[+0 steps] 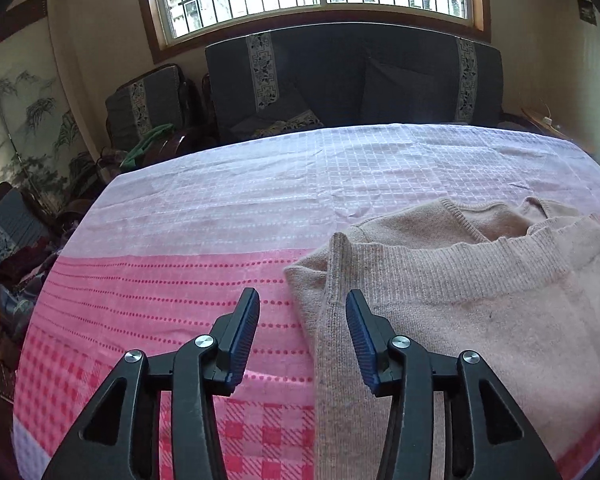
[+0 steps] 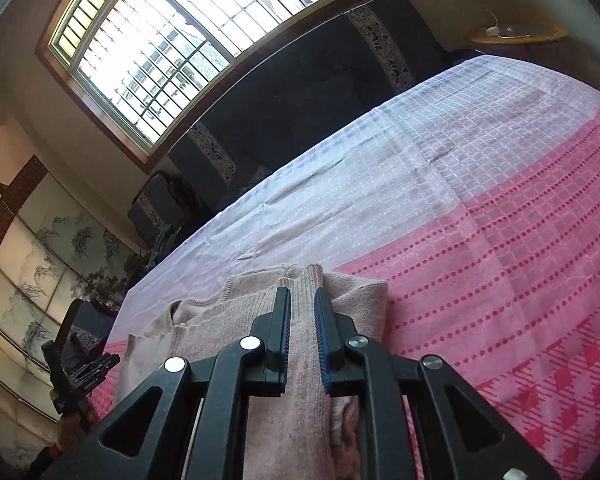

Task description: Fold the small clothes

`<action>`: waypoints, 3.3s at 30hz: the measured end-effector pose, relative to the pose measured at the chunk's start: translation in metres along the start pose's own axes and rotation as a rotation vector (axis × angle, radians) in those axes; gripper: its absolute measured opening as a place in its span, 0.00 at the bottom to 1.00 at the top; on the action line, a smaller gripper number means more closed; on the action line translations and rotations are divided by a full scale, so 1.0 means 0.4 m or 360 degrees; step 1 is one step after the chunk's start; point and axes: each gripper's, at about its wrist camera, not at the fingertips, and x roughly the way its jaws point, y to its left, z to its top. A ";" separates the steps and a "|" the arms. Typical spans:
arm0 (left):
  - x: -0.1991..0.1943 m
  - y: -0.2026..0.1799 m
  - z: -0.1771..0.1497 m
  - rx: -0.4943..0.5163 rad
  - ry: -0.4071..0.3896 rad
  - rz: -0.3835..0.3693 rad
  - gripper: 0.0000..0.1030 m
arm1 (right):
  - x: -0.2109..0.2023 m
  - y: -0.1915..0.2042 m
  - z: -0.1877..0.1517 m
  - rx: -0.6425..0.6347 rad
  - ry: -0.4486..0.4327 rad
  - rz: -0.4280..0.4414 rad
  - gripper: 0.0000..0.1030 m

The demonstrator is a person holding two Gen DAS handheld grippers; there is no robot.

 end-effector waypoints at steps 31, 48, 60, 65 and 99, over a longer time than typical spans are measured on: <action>-0.182 0.093 -0.231 -0.0565 0.0012 -0.0021 0.92 | 0.028 0.203 -0.341 -0.0970 0.0436 -0.0395 0.95; 0.025 0.219 -0.195 -0.0733 0.0250 -0.1016 0.89 | -0.120 0.193 -0.312 -0.0833 0.0001 -0.0234 0.96; 0.137 0.155 -0.073 -0.0529 0.0508 -0.1630 0.89 | -0.097 0.183 -0.309 -0.0781 0.0076 -0.0257 0.97; 0.126 0.112 -0.045 -0.0440 0.0474 -0.1665 0.89 | -0.088 0.183 -0.314 -0.0790 0.0101 -0.0284 0.97; 0.090 0.092 -0.119 -0.0501 0.0289 -0.1159 0.27 | -0.182 0.058 -0.259 -0.0268 -0.0172 -0.0044 0.96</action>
